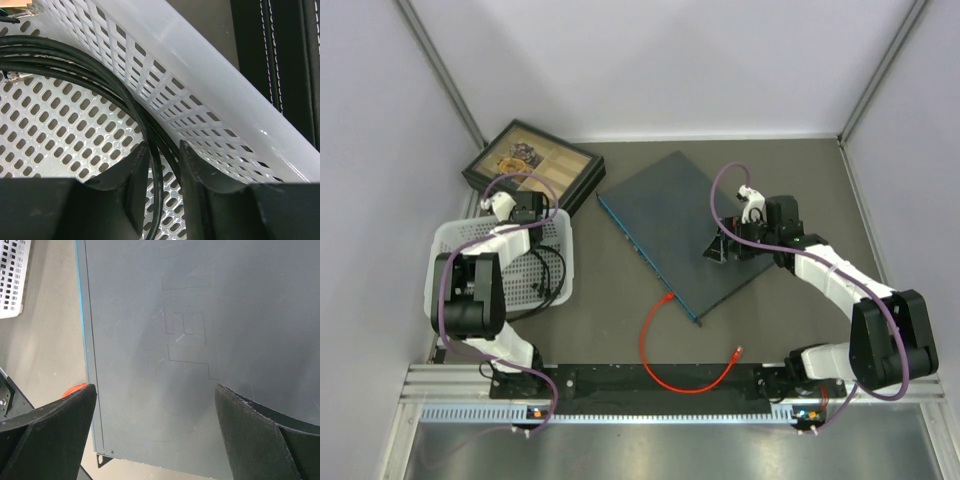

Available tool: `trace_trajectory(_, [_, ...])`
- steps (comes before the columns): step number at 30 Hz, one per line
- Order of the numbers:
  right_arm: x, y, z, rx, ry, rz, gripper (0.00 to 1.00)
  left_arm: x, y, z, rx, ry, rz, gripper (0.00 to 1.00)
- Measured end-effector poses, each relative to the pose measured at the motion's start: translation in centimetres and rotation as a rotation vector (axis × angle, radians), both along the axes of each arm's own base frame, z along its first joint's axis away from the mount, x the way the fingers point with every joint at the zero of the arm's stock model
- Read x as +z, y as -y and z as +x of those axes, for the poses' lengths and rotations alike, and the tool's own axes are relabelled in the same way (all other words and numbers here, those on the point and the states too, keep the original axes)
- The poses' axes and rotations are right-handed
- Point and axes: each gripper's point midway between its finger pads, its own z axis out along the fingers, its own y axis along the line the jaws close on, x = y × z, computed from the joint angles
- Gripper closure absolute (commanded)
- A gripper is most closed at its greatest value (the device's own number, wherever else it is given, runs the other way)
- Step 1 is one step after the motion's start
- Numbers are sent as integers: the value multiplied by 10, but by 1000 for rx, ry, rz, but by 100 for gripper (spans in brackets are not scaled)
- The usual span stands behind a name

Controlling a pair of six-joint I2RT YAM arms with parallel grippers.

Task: Insert the plug into the switch port
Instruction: Pick up the connector from the bin.

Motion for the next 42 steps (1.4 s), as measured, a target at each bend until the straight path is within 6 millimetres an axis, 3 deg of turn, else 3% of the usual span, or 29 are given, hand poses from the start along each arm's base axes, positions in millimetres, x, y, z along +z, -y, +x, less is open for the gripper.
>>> trace_trajectory(10, [0, 0, 0, -1, 0, 0, 1, -2, -1, -5, 22, -15, -1, 66])
trace_trajectory(20, [0, 0, 0, -2, 0, -1, 1, -5, -4, -13, 48, -39, 7, 100])
trace_trajectory(25, [0, 0, 0, -2, 1, -1, 1, 1, -5, -20, 48, -56, 14, 100])
trace_trajectory(28, [0, 0, 0, -2, 1, -1, 1, 24, -6, -20, 51, -23, 17, 100])
trace_trajectory(31, [2, 0, 0, -1, 7, 0, 1, 59, -7, -18, 53, 58, 19, 100])
trace_trajectory(38, [13, 0, 0, -1, 43, 10, 1, 166, -5, -27, 12, 340, 23, 100])
trace_trajectory(42, [20, 0, 0, -1, 63, 14, 1, 216, -2, -36, -41, 468, 38, 100])
